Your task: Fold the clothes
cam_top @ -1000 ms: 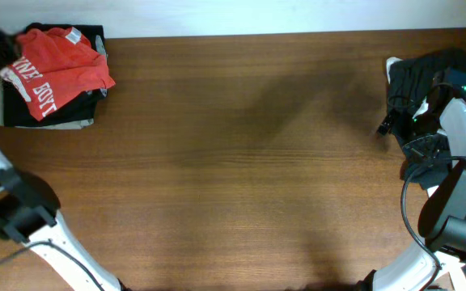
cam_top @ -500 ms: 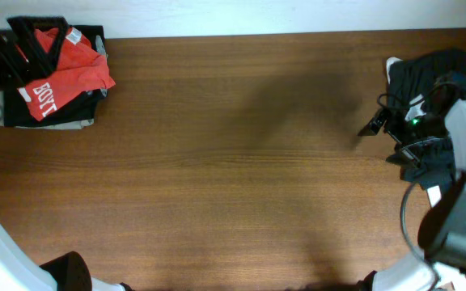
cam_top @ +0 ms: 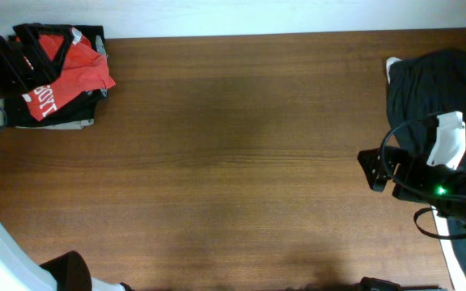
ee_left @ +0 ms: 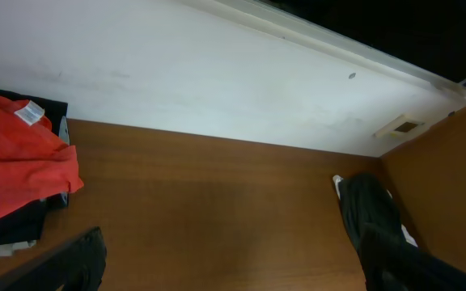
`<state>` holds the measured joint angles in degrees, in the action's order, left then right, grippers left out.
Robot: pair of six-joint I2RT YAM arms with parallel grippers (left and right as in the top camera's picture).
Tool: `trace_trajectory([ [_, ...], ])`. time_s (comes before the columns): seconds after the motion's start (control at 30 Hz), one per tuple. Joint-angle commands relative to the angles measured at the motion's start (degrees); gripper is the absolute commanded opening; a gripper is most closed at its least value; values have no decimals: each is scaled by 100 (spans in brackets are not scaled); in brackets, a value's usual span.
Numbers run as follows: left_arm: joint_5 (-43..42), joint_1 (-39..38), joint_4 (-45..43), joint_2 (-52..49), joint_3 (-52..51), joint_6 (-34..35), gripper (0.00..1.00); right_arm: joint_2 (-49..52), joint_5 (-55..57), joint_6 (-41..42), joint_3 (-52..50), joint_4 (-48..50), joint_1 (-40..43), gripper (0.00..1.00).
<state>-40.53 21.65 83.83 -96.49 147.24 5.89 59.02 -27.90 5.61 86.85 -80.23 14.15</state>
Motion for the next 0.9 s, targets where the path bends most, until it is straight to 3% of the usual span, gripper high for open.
trace_trajectory([
  [0.0,-59,-17,4,2,13,33,99,-55,0,-70,17,-72,-26,99],
  [0.07,-59,-17,4,2,13,33,99,-225,15,-72,-26,-66,-155,99],
  [0.2,-59,-17,4,2,13,33,99,-1362,577,-72,-647,970,-837,99],
  [0.4,-59,-17,4,2,13,33,99,-4109,745,90,-4057,3357,-1075,99],
  [0.47,-59,-17,4,2,13,33,99,-4843,761,109,-5379,4572,-1314,99],
  [0.67,-59,-17,4,2,13,33,99,-5530,796,693,-7729,7425,-1397,99],
  [0.87,-59,-17,4,2,13,33,99,-5882,1456,688,-8400,8096,-1781,99],
])
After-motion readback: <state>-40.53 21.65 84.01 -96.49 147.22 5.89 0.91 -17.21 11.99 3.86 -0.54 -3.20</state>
